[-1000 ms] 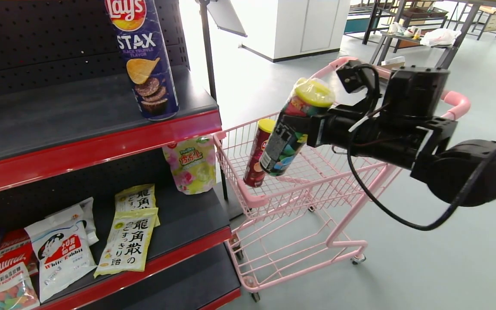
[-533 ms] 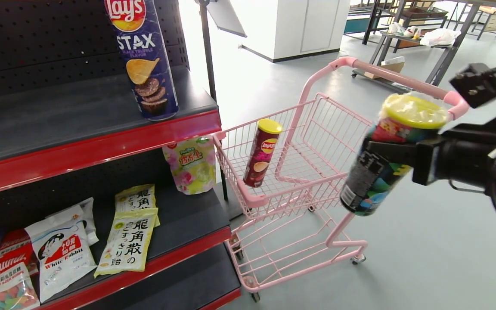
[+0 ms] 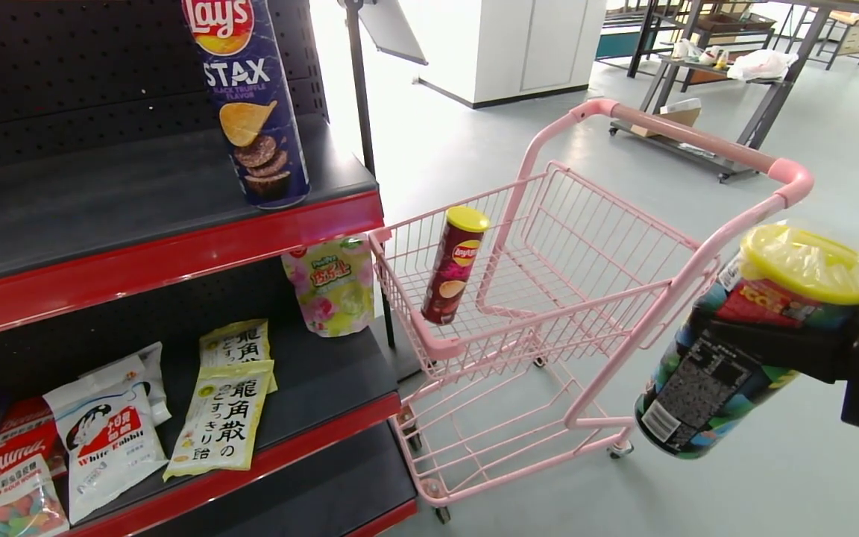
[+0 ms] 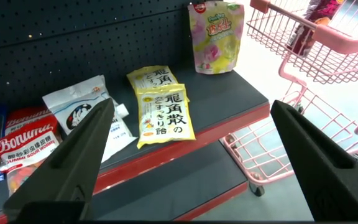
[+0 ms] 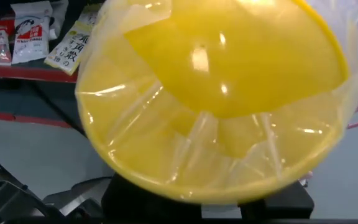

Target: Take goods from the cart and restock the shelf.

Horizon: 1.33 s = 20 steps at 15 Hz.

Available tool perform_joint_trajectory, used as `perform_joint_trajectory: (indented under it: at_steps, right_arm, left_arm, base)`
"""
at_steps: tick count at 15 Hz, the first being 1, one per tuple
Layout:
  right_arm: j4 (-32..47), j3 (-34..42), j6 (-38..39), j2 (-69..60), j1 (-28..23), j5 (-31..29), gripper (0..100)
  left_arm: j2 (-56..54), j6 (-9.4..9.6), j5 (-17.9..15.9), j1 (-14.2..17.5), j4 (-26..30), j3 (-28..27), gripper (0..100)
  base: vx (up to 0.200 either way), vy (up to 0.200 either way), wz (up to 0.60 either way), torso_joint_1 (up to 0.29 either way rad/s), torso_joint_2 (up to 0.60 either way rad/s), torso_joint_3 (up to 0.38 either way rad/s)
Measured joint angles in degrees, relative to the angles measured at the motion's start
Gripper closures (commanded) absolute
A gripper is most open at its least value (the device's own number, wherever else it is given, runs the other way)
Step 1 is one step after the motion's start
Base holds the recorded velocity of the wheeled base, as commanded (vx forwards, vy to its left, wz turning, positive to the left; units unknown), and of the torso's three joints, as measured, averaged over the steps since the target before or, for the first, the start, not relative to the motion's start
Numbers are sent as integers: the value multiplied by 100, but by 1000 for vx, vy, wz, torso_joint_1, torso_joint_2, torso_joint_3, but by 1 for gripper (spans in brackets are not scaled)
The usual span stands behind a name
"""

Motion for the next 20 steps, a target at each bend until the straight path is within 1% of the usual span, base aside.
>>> perform_joint_trajectory:
  at_steps: [4,7,14,20]
  right_arm:
    - [-2,20,-154,50,151,2,100]
    - [-6,1,-156,94,177,6,100]
    - [-11,-32,-165,173,187,85,100]
    - [-13,32,-182,188,210,79,100]
  left_arm:
    - [0,0,1,0,0,0,0]
    - [0,2,-7,2,2,2,0]
    - [16,16,-7,-9,-2,0,0]
    - [7,18,-10,-16,-5,0,0]
  base:
    - [0,0,0,0,0,0]
    - [0,0,0,76,-264,-180]
    - [0,0,0,178,-509,-334]
    - [0,0,0,233,-587,-350]
